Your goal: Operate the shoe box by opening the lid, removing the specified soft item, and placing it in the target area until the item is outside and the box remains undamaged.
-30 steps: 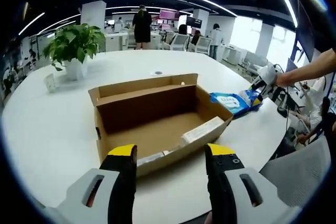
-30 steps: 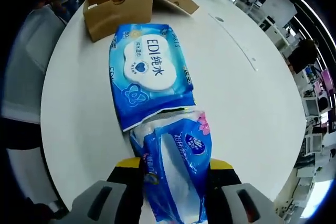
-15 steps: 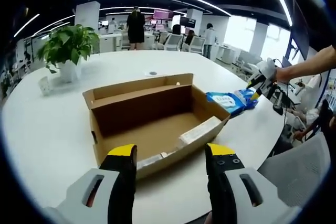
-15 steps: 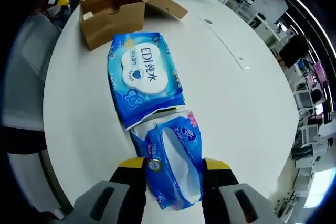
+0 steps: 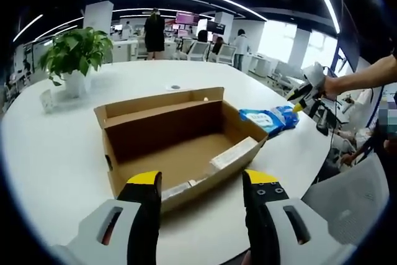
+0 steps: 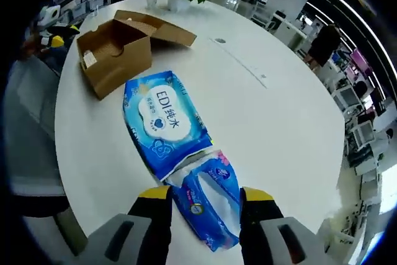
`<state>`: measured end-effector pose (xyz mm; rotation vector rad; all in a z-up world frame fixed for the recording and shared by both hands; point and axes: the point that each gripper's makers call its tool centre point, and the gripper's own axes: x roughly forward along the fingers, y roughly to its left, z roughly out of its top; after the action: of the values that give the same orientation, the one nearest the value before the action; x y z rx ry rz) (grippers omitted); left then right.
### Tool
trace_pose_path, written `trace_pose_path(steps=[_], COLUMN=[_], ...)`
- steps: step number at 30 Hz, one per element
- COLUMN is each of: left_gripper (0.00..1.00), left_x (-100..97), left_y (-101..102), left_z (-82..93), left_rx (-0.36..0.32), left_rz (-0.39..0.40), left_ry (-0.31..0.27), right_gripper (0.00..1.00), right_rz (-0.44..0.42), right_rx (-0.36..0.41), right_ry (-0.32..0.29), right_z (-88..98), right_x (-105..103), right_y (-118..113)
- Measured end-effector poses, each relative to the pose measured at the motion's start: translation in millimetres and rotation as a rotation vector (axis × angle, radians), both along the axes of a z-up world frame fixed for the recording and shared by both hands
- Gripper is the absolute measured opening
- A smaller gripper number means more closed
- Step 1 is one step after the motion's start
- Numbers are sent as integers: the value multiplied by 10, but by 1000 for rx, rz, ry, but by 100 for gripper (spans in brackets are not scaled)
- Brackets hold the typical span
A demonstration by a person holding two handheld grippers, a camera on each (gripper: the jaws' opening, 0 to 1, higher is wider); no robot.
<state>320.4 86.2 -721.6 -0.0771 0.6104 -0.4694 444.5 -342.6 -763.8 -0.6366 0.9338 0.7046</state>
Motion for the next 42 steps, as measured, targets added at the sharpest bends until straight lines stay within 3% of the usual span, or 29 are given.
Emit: trace_pose_path(steps=[7,20,35,42], left_gripper=[54,54,54,54], left_x=[41,66,72,67], left_y=[-12,28,-48,-47], left_z=[44,52,93,111], left_rx=[-19,-45,-80,-93], left_rz=[-17,-35,-52,-51], left_ry=[-13,-19,-33,-38], right_gripper=[44,47,48,48], right_rz=[-69,-87,8,79], right_rx=[96,274,377,385], right_ry=[8,-6,18,27], right_z=[94,293,372,374], right_x=[-21,-4,-167,-226], right_y=[387,1156,2052,2425])
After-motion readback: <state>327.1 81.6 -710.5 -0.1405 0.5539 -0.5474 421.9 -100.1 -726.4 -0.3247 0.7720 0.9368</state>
